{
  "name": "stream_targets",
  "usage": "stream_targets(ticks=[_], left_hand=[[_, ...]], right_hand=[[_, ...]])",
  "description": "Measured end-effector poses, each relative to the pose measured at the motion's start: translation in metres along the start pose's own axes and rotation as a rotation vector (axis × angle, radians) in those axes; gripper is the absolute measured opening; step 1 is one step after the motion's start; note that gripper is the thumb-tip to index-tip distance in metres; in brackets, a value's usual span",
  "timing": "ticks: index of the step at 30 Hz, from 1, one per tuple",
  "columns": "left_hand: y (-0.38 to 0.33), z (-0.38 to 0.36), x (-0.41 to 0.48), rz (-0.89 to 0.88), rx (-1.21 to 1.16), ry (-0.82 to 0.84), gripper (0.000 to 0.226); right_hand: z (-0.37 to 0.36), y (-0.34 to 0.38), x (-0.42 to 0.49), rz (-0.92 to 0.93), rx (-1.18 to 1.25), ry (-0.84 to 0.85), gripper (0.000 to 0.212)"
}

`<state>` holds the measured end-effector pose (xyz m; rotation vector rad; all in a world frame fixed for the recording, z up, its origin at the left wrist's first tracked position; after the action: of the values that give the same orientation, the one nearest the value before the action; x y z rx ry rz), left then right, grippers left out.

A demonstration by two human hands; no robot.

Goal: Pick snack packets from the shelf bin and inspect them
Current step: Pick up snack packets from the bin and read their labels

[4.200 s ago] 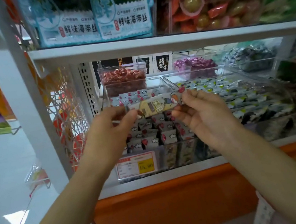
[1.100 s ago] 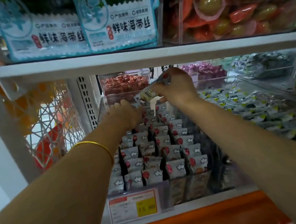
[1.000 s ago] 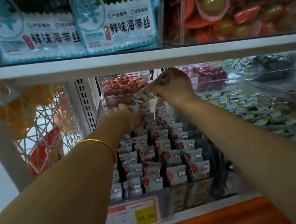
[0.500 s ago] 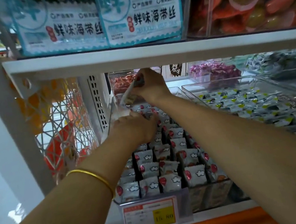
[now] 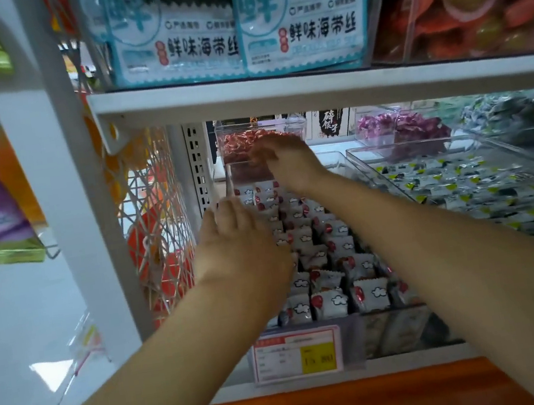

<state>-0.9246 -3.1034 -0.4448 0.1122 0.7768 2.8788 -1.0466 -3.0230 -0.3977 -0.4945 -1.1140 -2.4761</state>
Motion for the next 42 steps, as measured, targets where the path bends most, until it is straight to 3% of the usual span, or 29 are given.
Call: stream_targets(ticks=[9,13,17,20,27,34,37,42], left_hand=[[0.009,-0.008,-0.054,0.028,-0.562,-0.285,0.061],[0.011,-0.015,-0.059,0.045,-0.702,-0.353,0.059],[0.009,-0.020,-0.060,0.021,-0.800,-0.371,0.059],[0.009,-0.021,-0.058,0.012,-0.825,-0.385,0.068],[0.010,-0.022,-0.059,-0.013,-0.905,-0.403,0.063],[0.017,0.014,-0.082,-0.006,-0.792,-0.677,0.058],[0.013,0.021,-0.085,-0.026,-0.908,-0.656,0.051],[0.009,0.015,-0.083,-0.059,-1.375,-0.504,0.023]], right_hand=[[0.032,0.043,-0.122,-0.009,0.160,0.119,0.015],[0.022,0.058,-0.152,0.045,0.010,0.248,0.010],[0.004,0.061,-0.164,0.099,-0.218,0.350,0.018],[-0.003,0.059,-0.165,0.085,-0.202,0.359,0.009],[0.037,0.065,-0.163,0.018,0.209,0.069,0.010],[0.100,0.062,-0.191,0.056,0.470,-0.390,0.017],[0.102,0.044,-0.206,-0.070,0.700,-0.438,0.015],[0.096,0.026,-0.218,-0.171,1.023,-0.361,0.010]])
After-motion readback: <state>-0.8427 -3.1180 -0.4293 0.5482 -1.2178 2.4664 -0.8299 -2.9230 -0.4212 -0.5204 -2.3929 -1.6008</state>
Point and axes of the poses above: each hand's wrist, its own x-axis towards the middle knuckle, its own z-axis out of the back of the hand, y = z × x, the point moved 8 cm from there along x, towards the middle knuckle, and after that the axes turned 12 degrees about x, right-handed, at the moved point
